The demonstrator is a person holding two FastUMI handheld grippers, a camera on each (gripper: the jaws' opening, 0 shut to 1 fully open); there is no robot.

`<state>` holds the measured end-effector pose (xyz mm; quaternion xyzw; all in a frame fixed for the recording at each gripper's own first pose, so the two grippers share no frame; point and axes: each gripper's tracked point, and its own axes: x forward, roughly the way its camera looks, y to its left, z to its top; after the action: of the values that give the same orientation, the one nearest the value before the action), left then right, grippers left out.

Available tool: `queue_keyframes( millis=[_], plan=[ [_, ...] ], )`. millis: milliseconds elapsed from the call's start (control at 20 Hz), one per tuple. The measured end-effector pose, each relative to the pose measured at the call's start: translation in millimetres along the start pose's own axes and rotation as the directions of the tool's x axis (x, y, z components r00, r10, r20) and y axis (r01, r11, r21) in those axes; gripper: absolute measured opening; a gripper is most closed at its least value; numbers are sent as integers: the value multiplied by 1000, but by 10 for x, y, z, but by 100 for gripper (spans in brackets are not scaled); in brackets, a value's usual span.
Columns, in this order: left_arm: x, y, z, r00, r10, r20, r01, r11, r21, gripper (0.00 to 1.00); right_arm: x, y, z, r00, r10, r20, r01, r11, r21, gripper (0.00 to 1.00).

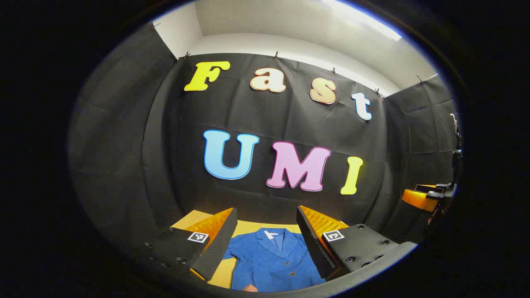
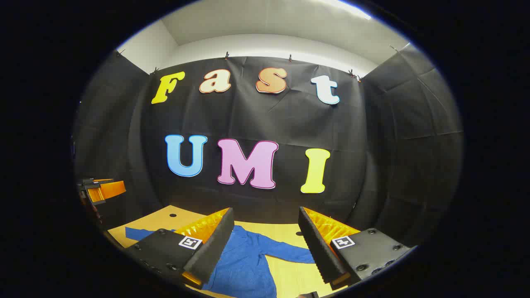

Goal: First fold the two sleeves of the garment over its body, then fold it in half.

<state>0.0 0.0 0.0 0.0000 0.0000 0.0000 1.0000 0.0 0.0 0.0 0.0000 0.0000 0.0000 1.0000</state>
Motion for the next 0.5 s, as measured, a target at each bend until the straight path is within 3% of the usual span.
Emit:
queue_keyframes(
  millis=[500],
  plan=[
    [-242, 332, 76, 998, 59, 18, -59, 998, 27, 82, 97, 87, 169, 999, 9, 43, -7, 1000, -27, 98]
  ],
)
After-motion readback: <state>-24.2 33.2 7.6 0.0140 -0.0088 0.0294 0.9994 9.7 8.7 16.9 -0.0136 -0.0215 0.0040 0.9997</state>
